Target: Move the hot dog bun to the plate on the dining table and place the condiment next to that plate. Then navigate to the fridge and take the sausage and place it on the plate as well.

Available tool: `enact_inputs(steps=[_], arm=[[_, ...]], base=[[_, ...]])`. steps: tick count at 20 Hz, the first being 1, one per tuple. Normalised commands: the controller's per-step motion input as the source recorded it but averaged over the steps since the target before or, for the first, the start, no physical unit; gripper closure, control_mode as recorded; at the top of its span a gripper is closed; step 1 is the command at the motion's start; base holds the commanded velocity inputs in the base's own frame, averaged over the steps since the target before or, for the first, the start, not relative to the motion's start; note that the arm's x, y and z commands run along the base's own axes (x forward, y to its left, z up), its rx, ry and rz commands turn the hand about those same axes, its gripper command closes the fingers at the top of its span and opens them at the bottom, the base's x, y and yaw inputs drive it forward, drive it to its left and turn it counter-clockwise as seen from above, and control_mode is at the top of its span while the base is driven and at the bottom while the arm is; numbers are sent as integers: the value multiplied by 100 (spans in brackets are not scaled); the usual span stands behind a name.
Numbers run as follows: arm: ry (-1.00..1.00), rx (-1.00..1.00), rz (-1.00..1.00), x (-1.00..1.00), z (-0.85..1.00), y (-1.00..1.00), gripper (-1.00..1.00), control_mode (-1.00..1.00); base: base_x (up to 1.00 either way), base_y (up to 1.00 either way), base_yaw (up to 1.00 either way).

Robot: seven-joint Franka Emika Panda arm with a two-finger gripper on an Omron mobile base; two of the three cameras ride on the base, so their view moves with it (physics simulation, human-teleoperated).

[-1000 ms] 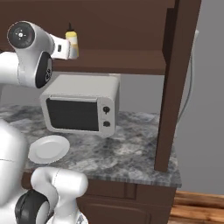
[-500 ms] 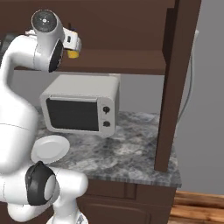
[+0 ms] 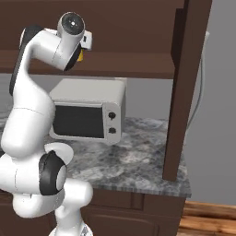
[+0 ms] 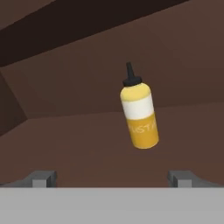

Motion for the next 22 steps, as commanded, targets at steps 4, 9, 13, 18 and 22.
enact_inputs(steps=[4, 9, 13, 18, 22], arm=[[0, 5, 7, 56, -1, 5, -100, -100], [1, 3, 7, 57, -1, 7, -100, -100], [2, 1, 7, 45, -6, 12, -100, -100], [0, 0, 4, 50, -1, 3, -100, -100], [0, 0, 2, 42, -3, 1, -100, -100]], base=[[0, 0, 0], [0, 0, 0], [0, 0, 0], [0, 0, 0], [0, 0, 0]])
